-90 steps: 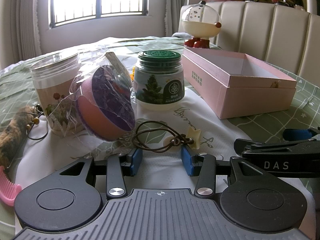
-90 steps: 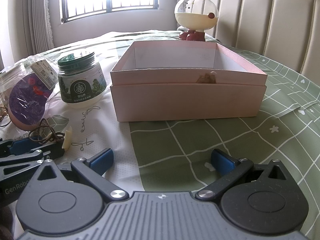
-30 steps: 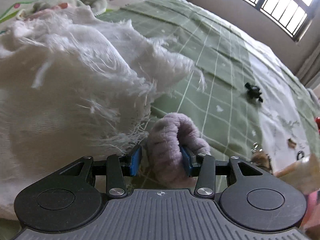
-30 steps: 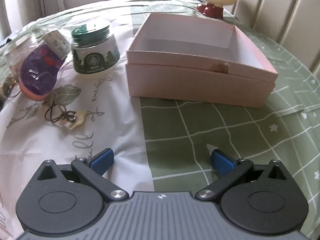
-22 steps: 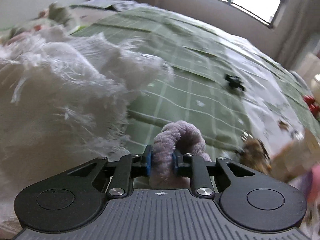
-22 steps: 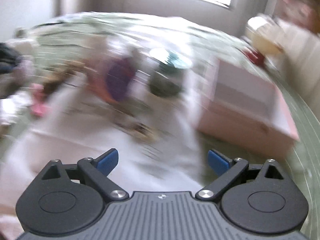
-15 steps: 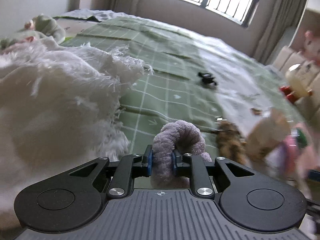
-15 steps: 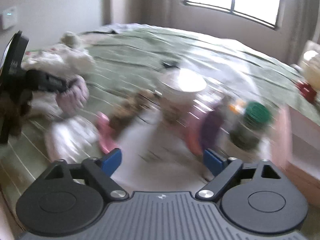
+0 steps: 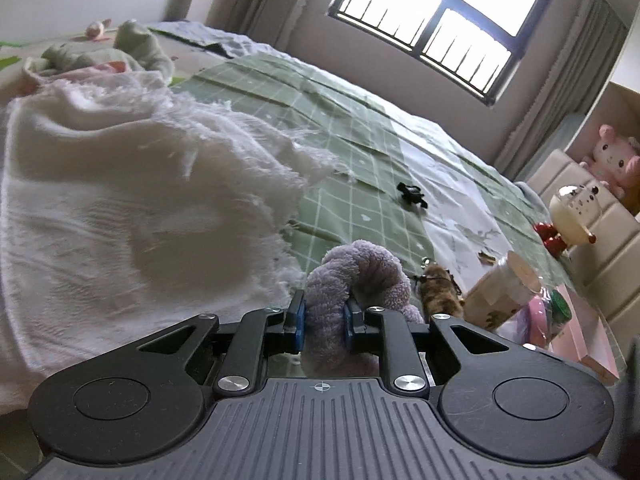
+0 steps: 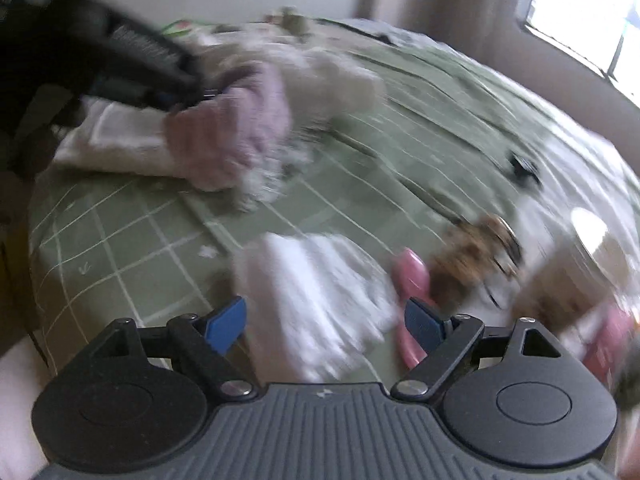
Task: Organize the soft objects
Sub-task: 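Carry the lavender scrunchie into the pink box and open the left tool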
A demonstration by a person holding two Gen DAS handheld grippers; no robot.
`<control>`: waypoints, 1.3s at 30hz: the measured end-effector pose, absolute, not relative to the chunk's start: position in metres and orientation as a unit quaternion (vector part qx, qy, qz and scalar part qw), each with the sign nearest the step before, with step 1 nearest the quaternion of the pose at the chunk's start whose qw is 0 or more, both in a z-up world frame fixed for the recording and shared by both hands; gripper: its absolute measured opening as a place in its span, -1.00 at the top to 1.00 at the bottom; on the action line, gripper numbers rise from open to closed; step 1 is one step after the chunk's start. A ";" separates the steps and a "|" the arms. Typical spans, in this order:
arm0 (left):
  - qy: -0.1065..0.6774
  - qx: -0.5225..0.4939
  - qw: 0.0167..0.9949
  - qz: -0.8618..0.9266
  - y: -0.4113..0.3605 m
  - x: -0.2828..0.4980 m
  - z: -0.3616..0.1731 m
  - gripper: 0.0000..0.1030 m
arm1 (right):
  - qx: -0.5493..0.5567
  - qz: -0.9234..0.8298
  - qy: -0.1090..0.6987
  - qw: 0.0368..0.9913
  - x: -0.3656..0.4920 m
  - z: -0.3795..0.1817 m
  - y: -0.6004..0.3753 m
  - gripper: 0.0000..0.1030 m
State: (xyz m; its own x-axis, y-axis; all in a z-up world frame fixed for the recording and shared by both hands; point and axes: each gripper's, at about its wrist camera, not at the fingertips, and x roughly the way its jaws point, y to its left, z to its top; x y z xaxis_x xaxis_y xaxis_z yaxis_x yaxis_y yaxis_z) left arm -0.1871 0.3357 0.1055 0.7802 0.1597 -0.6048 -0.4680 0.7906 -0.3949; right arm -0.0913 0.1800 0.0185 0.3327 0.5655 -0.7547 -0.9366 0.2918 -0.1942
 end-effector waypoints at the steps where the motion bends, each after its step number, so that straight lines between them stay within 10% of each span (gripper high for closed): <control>1: 0.284 -0.274 0.902 0.177 0.337 -0.189 0.106 0.60 | -0.334 0.504 0.288 0.743 -0.093 0.014 0.188 -0.69; 5: 0.292 -0.271 0.899 0.184 0.335 -0.198 0.107 0.60 | -0.331 0.498 0.342 0.725 -0.075 -0.001 0.207 -0.60; 9: 0.306 -0.267 0.896 0.178 0.324 -0.197 0.114 0.60 | -0.277 0.484 0.387 0.735 -0.059 0.014 0.192 0.75; 24: 0.290 -0.205 0.934 -0.033 0.149 0.000 0.205 0.60 | -0.145 0.339 0.253 0.894 0.017 0.182 -0.073 0.75; 35: 0.368 -0.203 0.890 -0.176 -0.034 0.197 0.168 0.44 | -0.055 0.173 0.276 0.944 0.116 0.143 -0.232 0.73; 39: 0.430 -0.178 0.872 -0.148 -0.056 0.211 0.132 0.44 | -0.044 0.155 0.292 0.943 0.123 0.115 -0.244 -0.21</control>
